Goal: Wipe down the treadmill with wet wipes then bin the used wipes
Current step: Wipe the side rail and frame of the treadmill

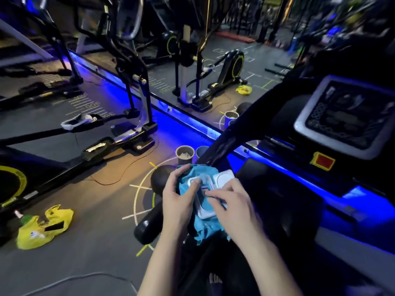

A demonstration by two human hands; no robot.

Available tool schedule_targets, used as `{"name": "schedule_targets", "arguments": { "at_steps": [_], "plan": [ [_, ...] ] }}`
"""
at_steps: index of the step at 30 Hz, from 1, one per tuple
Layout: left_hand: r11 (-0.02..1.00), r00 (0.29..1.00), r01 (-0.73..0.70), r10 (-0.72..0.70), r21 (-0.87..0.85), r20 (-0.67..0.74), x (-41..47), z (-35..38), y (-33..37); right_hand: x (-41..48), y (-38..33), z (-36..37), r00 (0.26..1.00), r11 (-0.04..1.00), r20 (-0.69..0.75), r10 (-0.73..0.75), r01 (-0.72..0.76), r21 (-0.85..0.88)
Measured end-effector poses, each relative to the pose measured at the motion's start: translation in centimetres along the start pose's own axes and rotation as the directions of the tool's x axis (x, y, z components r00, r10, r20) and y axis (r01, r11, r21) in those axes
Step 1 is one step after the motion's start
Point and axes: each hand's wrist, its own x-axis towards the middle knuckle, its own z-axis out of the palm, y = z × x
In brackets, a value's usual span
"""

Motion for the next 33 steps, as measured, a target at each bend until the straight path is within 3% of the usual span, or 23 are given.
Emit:
{"name": "schedule_targets", "arguments": {
  "at_steps": [6, 10, 15, 22, 27, 30, 33],
  "plan": [
    [0.999, 0.993, 0.039, -0.035, -0.036, 0.110, -1.7, -0.7, 1.1, -1.9, -0.6, 0.2, 0.978, 0.999, -0.209, -0.005, 0.014, 0.043],
    [0.999, 0.985, 0.022, -0.015, -0.038, 0.170, -2.3, -2.8, 2.3, -1.9, -1.8, 0.4, 0.994, 0.993, -0.104, 0.018, -0.006, 0.118],
    [0.999, 0.973, 0.026, -0.033, 0.033, 0.230, -2.4, -6.7, 2.8, -1.9, -4.6, 0.9, 0.997, 0.999, 0.078, -0.018, 0.015, 0.035],
    [1.000, 0.996, 0.022, -0.022, 0.005, 0.082, -2.6, -10.3, 3.3, -2.3, -7.8, 4.2, 0.970, 0.997, 0.232, -0.077, 0.082, -0.013],
    [1.000, 1.000, 0.009, -0.009, 0.010, -0.004, -2.6, -12.5, 2.6, -2.7, -8.4, 4.7, 0.907, 0.987, 0.405, -0.120, 0.152, -0.049],
    [1.000, 0.999, 0.021, -0.021, 0.009, -0.029, -2.3, -13.3, 2.2, -2.9, -8.0, 4.7, 0.864, 0.990, 0.483, -0.142, 0.127, 0.063],
    [0.998, 0.999, 0.001, 0.001, 0.063, -0.033, -2.2, -13.4, 2.0, -3.1, -8.0, 3.8, 0.820, 0.960, 0.553, -0.145, -0.020, 0.280]
  ]
}}
